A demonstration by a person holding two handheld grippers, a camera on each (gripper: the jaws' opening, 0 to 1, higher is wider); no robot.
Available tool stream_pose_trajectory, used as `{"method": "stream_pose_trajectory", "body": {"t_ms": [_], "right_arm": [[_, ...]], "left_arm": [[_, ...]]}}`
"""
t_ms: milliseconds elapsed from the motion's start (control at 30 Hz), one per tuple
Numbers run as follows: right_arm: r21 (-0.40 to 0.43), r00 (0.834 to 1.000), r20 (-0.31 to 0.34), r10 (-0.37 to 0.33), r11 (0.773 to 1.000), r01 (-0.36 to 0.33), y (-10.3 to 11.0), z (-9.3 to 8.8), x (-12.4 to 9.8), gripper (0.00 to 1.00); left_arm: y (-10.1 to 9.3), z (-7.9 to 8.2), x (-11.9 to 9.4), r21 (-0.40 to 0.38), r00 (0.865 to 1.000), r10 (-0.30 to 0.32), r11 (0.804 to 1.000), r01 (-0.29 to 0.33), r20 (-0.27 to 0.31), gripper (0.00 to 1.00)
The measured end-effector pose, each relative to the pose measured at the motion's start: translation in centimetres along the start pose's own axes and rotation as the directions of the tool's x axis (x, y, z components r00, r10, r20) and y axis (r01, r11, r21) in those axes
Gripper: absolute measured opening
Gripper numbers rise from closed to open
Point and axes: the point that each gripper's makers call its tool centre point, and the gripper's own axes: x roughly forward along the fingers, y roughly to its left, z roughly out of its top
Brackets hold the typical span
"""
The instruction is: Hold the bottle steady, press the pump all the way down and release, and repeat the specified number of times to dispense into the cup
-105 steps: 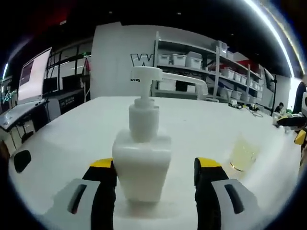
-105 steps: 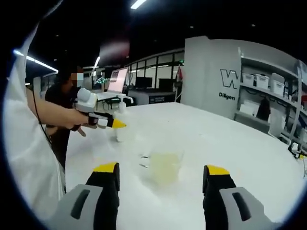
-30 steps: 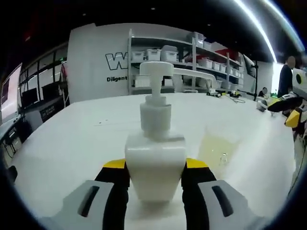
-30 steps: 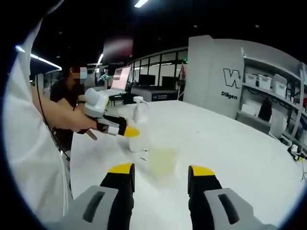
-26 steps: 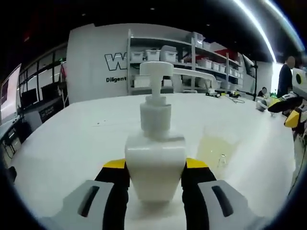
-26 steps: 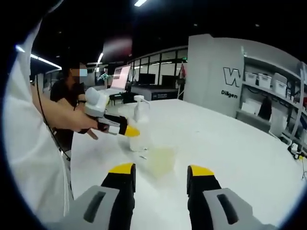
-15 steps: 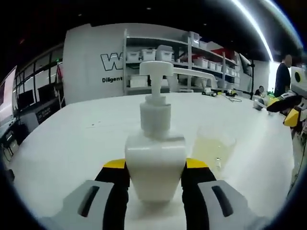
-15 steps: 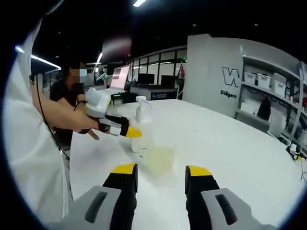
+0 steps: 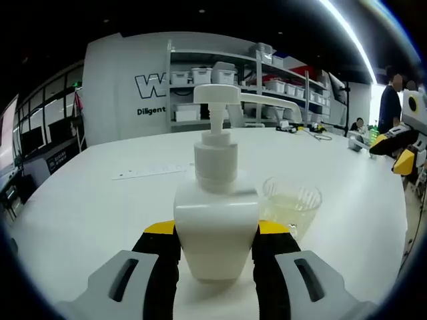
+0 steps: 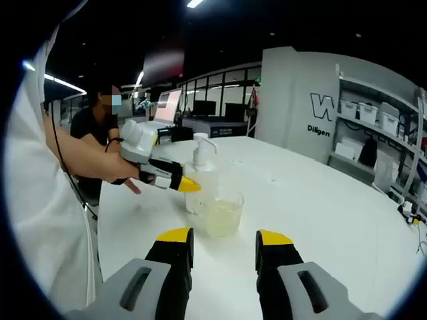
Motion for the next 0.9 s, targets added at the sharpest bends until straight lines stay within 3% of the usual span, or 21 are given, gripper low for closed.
{"method": "stream_pose_trajectory", "body": {"t_ms": [33,900], "right_arm": [[-0.029,1.0,0.01,-0.003,1.0,0.003,-0.1,0.2,-0.1,0.3],[-0.022,1.0,-0.01,0.009,1.0,-0.01,-0.7,0.3,0.2,0.23]], "left_arm": [[-0.1,0.0,0.0,0.002,1.0,-0.001,1.0,0.001,-0.001,0.4],[-1.9,0.2,0.8,0.024,0.999,-0.051,0.998,0.052,-0.016,0.4]]}}
